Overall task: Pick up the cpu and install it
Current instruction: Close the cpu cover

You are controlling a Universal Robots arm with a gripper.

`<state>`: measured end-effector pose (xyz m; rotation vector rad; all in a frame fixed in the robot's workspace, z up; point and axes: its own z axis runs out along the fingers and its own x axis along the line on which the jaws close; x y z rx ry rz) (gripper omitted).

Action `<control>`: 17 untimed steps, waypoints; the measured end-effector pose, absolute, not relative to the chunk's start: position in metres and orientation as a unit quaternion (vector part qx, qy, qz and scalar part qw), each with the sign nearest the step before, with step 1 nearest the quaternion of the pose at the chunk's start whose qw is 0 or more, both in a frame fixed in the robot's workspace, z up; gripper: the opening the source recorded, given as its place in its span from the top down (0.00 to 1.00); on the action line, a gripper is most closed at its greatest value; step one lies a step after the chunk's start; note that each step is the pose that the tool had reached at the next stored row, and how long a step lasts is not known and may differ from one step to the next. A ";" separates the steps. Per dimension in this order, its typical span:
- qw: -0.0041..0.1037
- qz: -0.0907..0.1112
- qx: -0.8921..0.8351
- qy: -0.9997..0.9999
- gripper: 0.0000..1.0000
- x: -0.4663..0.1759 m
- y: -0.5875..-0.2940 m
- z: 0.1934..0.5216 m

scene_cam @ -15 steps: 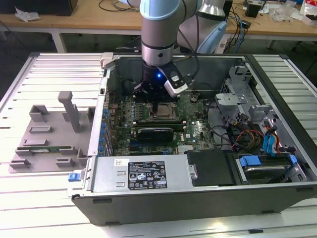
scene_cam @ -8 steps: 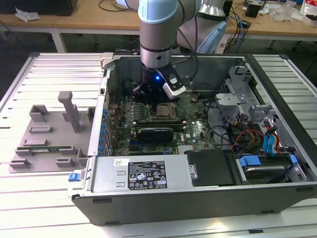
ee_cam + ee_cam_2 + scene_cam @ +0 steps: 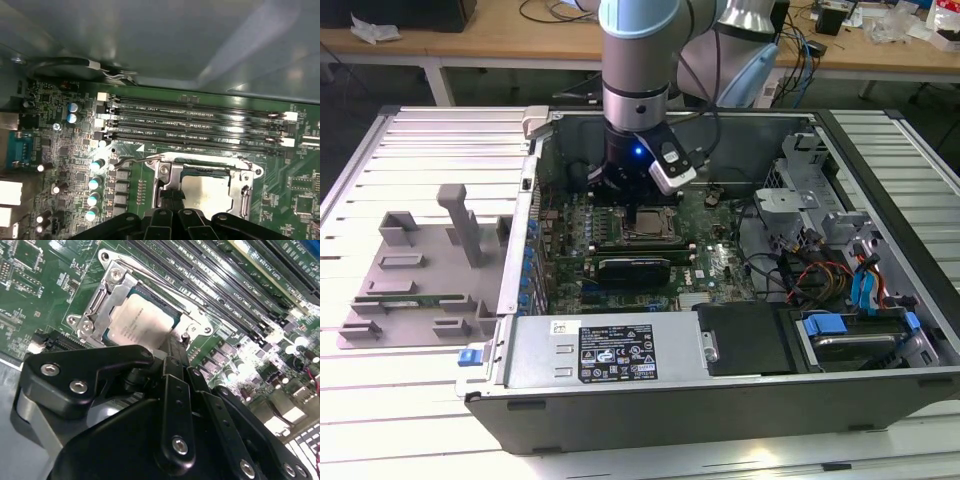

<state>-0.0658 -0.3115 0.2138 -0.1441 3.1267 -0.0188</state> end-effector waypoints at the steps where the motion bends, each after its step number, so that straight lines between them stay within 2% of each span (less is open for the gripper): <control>1: 0.006 -0.006 -0.046 0.999 0.89 -0.066 -0.311 0.216; 10: 0.003 -0.006 -0.046 0.999 0.89 -0.043 -0.312 0.217; 17: 0.003 -0.006 -0.046 0.999 0.89 -0.043 -0.312 0.238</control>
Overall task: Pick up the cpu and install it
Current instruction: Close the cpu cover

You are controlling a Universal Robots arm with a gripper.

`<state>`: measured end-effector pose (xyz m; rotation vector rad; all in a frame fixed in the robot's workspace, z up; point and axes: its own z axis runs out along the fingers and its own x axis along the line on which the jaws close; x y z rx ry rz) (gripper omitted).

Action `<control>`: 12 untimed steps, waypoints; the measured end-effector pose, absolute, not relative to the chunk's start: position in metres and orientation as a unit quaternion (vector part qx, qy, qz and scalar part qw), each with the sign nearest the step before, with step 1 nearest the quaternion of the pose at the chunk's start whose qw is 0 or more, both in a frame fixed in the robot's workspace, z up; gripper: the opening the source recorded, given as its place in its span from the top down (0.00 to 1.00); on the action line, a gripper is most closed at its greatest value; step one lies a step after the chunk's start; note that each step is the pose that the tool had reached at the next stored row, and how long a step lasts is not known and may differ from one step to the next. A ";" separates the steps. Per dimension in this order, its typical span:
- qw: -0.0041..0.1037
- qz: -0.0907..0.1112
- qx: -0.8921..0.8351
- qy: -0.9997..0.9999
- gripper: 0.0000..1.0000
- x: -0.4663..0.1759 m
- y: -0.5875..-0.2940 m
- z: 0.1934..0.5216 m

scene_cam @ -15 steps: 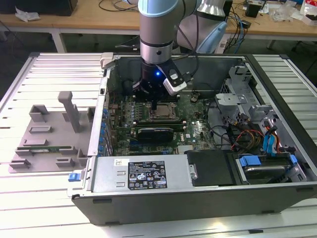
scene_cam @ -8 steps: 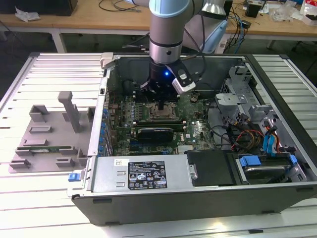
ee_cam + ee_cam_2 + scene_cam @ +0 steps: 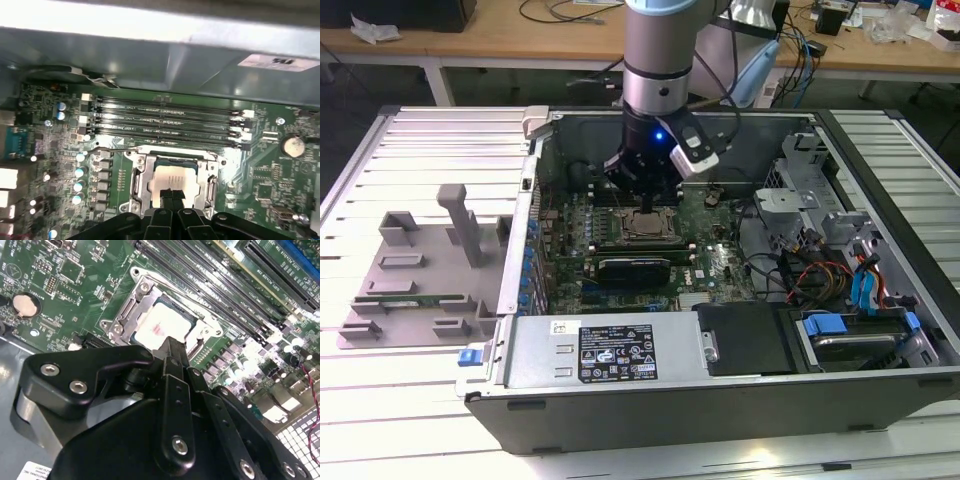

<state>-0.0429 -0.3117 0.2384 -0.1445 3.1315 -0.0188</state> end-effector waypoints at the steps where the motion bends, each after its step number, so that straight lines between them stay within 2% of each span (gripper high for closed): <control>1: 0.003 -0.006 -0.046 0.999 0.89 -0.043 -0.312 0.238; 12: 0.003 -0.006 -0.046 0.999 0.89 -0.038 -0.312 0.239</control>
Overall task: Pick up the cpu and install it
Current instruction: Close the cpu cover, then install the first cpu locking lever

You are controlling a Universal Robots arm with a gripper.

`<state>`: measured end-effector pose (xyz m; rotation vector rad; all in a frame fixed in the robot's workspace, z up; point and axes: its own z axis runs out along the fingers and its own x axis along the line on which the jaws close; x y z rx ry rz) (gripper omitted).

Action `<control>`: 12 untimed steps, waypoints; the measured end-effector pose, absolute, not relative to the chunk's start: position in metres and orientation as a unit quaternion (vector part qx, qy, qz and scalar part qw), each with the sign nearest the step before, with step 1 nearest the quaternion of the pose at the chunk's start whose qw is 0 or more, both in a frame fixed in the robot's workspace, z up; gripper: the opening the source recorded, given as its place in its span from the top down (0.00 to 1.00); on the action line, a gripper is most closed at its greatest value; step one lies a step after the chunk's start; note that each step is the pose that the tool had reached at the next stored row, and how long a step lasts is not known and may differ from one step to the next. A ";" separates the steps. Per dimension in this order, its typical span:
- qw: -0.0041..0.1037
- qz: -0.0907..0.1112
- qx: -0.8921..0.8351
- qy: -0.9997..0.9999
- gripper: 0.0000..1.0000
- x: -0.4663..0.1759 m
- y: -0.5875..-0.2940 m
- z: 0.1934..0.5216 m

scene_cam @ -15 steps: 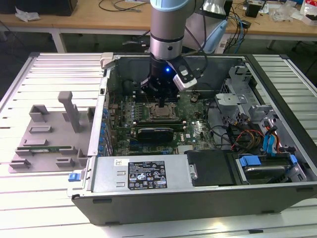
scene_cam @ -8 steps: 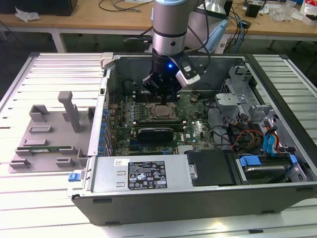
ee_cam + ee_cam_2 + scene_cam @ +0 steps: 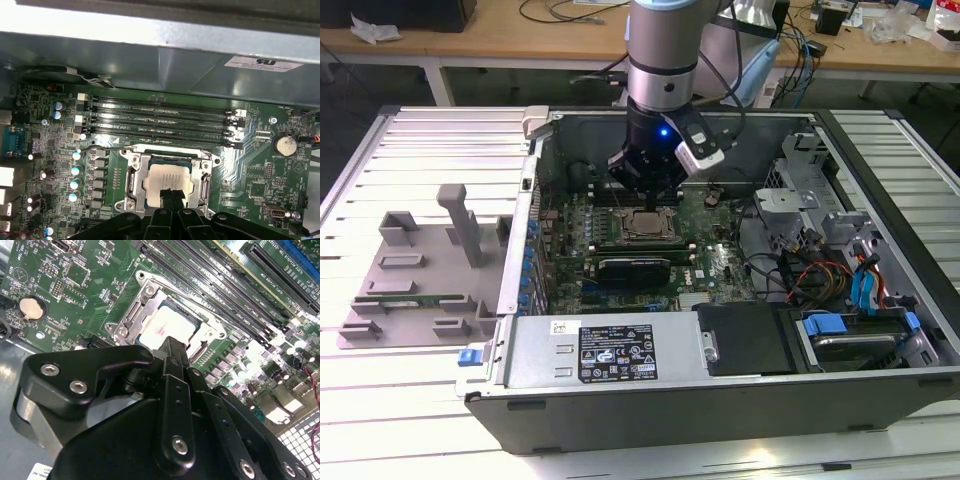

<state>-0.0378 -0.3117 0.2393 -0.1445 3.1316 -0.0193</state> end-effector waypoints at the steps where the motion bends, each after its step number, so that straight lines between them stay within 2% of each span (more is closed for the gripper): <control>1: 0.003 -0.006 -0.046 0.999 0.89 -0.038 -0.312 0.239; 12: 0.003 -0.006 -0.046 0.999 0.89 -0.038 -0.312 0.241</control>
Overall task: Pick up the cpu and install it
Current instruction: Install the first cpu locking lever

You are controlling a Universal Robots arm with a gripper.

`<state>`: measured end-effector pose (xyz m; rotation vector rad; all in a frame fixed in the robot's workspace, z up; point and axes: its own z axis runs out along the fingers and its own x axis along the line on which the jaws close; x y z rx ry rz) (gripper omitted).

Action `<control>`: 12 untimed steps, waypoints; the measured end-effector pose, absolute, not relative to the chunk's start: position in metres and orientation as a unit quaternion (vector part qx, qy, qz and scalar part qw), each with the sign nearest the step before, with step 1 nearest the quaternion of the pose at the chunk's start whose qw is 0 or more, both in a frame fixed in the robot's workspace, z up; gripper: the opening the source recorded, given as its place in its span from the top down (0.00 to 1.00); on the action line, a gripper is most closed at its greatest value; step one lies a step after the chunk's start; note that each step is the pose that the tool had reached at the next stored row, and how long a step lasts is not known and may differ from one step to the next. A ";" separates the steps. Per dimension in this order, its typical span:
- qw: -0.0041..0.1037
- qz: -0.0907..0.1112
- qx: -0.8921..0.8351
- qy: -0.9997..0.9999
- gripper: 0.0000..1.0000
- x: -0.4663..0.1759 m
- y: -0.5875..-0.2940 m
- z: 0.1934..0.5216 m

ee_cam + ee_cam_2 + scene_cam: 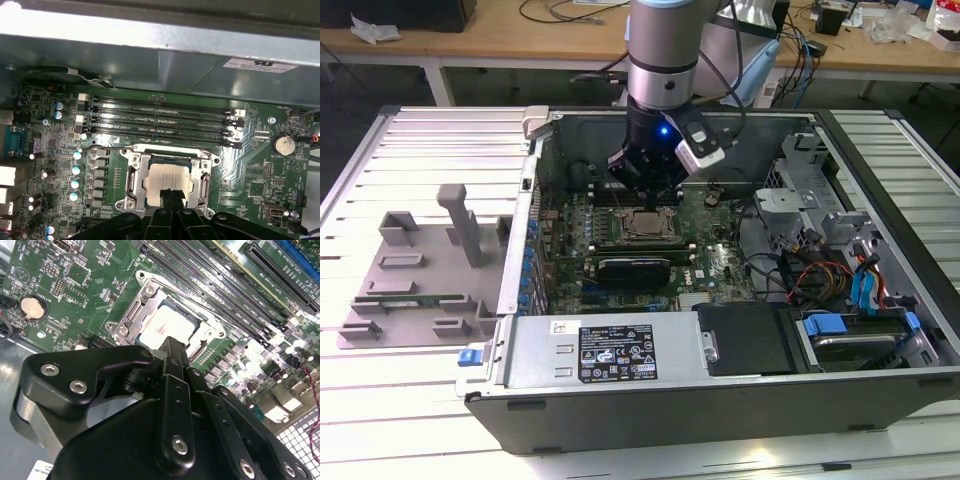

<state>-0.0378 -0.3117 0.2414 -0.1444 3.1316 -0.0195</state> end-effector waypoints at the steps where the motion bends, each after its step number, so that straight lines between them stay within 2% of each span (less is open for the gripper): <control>1: 0.003 -0.006 -0.046 0.999 0.89 -0.038 -0.312 0.243; 12: 0.005 -0.006 -0.046 0.999 0.89 -0.046 -0.312 0.260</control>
